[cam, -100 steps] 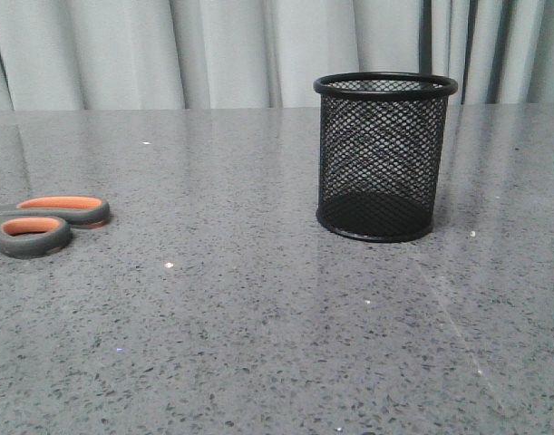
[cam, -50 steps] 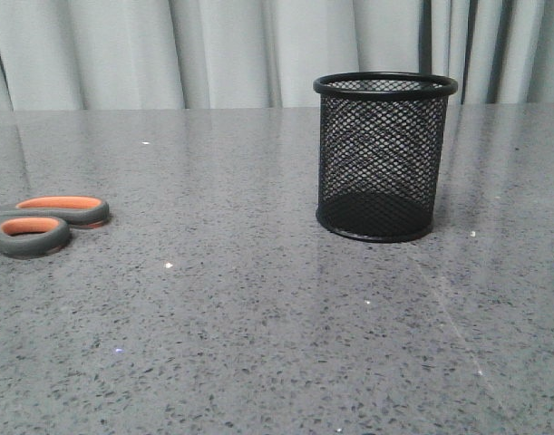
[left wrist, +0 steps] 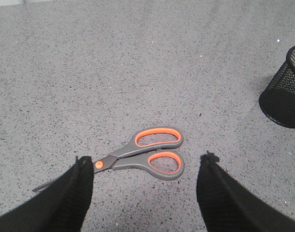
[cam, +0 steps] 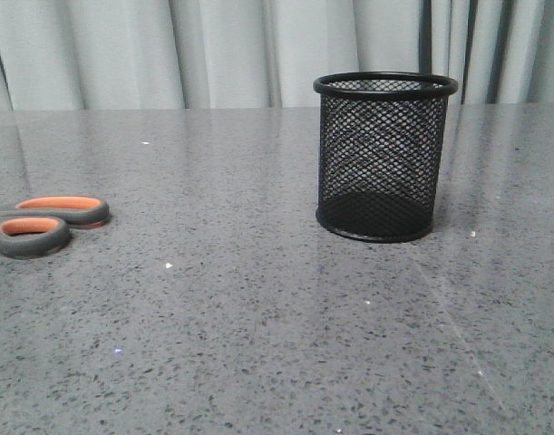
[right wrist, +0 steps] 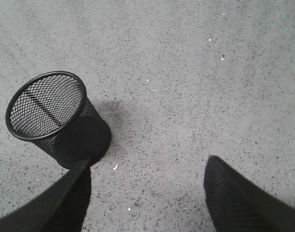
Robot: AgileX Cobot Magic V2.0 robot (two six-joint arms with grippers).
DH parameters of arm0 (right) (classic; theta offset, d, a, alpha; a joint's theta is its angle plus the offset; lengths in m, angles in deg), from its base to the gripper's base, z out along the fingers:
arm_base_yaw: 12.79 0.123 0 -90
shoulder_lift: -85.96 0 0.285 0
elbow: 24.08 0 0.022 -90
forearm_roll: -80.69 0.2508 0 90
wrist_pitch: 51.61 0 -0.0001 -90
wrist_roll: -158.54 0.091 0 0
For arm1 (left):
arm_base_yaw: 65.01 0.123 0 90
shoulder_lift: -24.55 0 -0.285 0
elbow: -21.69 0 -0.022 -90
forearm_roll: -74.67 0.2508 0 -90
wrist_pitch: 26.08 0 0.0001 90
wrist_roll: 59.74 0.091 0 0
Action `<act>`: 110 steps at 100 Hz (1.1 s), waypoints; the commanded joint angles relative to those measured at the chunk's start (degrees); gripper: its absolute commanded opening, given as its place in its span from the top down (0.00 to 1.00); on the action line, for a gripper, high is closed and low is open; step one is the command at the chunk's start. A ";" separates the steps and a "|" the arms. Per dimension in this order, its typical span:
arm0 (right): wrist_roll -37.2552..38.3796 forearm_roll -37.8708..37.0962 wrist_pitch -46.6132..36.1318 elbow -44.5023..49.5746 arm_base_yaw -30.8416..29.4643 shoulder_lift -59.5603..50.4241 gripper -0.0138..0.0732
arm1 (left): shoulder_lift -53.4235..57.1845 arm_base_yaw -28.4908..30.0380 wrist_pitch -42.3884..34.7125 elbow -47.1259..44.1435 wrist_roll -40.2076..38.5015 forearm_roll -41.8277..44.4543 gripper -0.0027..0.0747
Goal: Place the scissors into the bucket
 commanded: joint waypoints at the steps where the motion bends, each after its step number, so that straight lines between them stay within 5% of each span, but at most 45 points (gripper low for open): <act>1: -0.87 0.49 -3.49 -2.07 -0.31 0.38 0.32 | -0.77 0.17 -2.16 2.07 0.24 -2.14 0.45; 57: -0.94 0.49 -3.49 -2.07 -0.31 0.38 0.32 | -26.46 0.17 21.35 20.85 18.61 -1.91 0.46; 80: -1.40 0.49 -3.37 -2.07 -0.31 0.38 0.32 | -36.39 0.17 21.54 26.71 26.75 -1.48 0.46; 110: -1.54 0.28 -3.37 -2.07 1.43 0.38 0.32 | -40.06 0.06 21.54 27.17 49.95 -0.95 0.46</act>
